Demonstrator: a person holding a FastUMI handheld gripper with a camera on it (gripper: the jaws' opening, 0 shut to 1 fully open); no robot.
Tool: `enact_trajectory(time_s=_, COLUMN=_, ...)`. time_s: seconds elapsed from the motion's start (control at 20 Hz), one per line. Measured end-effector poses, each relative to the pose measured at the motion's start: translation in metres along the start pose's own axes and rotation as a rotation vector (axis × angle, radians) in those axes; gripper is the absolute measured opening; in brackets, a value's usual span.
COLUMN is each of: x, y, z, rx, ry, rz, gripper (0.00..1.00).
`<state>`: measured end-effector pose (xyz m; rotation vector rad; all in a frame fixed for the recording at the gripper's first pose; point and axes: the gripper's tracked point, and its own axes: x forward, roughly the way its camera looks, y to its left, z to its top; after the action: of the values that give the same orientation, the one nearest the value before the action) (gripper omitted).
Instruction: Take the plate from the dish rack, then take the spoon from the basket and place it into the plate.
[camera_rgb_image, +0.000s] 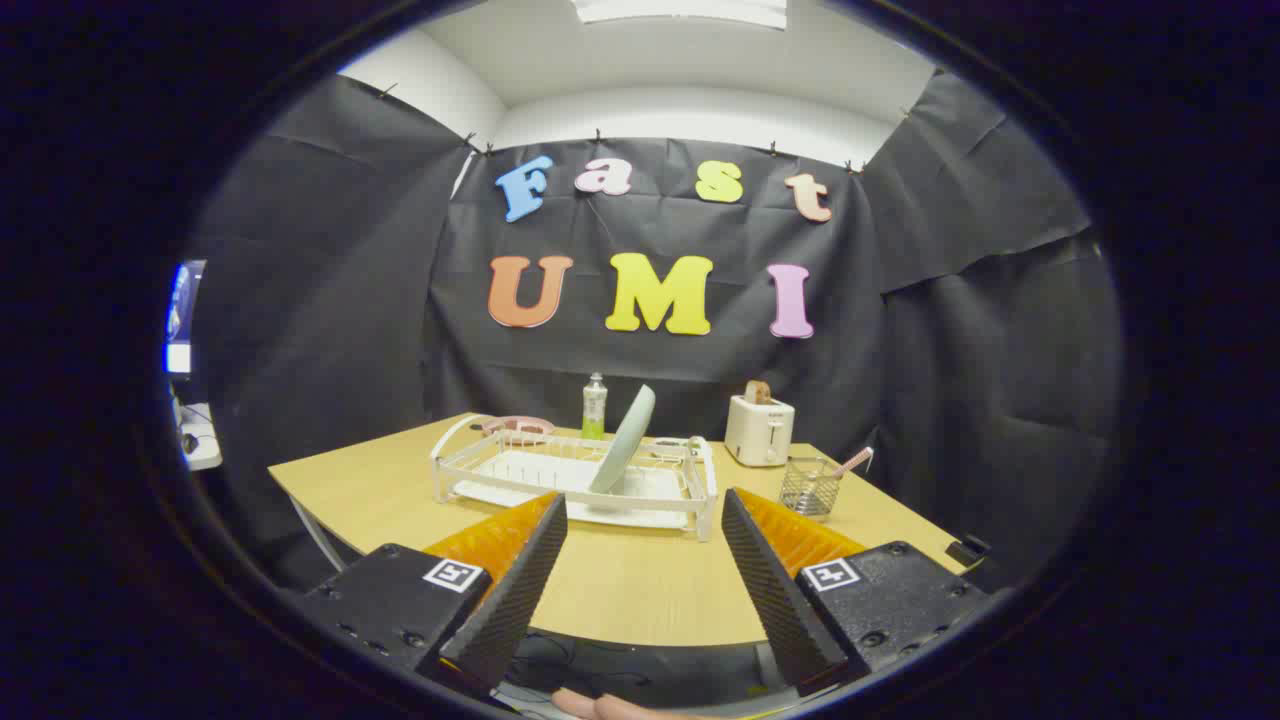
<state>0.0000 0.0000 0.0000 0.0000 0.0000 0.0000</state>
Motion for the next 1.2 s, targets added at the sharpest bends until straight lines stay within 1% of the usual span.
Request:
enact_trajectory(time_s=0.15, x=0.002, y=0.000, z=0.002, rx=-0.008, ry=-0.016, rz=-0.017, gripper=1.00)
enact_trajectory(time_s=0.5, x=0.003, y=0.004, z=0.004, rx=0.006, ry=-0.025, rz=-0.022, gripper=1.00)
enact_trajectory(time_s=0.65, x=0.008, y=0.009, z=0.002, rx=0.010, ry=-0.014, rz=-0.009, gripper=1.00)
enact_trajectory(time_s=0.85, x=0.017, y=0.013, z=0.009, rx=0.067, ry=0.020, rz=0.011, gripper=1.00)
enact_trajectory(time_s=1.0, x=0.035, y=0.009, z=0.025, rx=0.117, ry=0.045, rz=0.015, gripper=1.00)
enact_trajectory(time_s=1.05, x=0.046, y=0.010, z=0.030, rx=0.129, ry=0.048, rz=0.023, gripper=1.00)
enact_trajectory(time_s=1.2, x=0.093, y=0.016, z=0.035, rx=0.157, ry=0.112, rz=0.057, gripper=1.00)
